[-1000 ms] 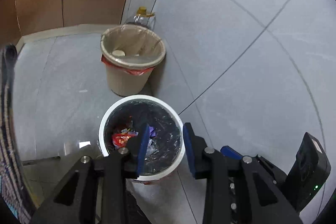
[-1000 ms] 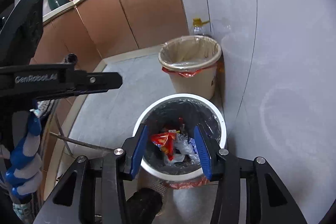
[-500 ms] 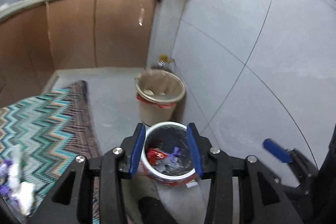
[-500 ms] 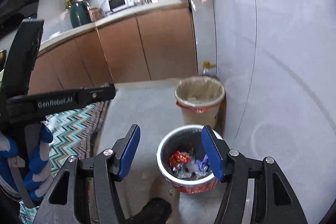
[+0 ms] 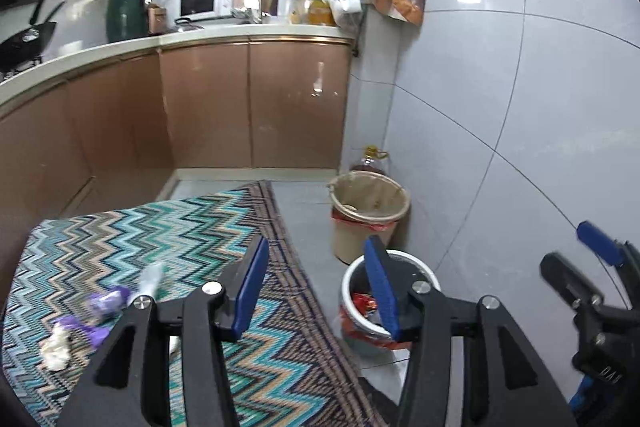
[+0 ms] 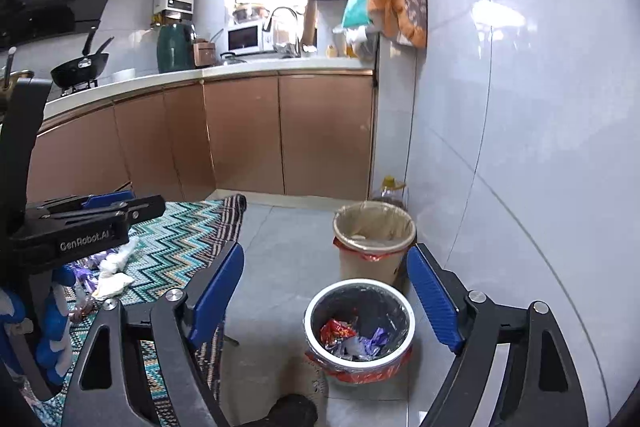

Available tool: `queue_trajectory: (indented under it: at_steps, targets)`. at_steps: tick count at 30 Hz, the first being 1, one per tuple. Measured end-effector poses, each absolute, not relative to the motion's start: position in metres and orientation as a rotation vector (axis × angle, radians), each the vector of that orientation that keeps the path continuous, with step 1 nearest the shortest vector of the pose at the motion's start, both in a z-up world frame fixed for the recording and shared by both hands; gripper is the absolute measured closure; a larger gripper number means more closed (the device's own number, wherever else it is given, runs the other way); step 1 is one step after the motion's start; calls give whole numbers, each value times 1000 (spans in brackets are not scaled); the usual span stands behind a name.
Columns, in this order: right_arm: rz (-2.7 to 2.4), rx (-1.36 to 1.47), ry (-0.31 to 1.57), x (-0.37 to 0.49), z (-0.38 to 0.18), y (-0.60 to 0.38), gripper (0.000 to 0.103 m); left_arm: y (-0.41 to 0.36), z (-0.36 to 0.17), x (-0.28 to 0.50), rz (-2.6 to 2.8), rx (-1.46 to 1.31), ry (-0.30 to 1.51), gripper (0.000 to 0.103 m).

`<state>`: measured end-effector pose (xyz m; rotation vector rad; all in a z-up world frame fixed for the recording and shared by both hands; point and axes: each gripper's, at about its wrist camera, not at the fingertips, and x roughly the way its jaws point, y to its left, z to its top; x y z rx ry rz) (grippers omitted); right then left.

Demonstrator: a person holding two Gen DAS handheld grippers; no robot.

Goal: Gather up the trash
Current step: 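Move both open tools back over the remaining trash on the cloth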

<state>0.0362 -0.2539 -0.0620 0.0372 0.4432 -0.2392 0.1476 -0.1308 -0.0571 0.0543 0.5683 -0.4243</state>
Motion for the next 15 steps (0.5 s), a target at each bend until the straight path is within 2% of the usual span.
queue_trajectory:
  at_steps: [6, 15]
  targets:
    - [-225, 6, 412, 20, -50, -231, 17, -97, -51, 127, -366, 34, 535, 53]
    - [-214, -7, 372, 0, -37, -213, 17, -57, -42, 100, -287, -3, 472, 43]
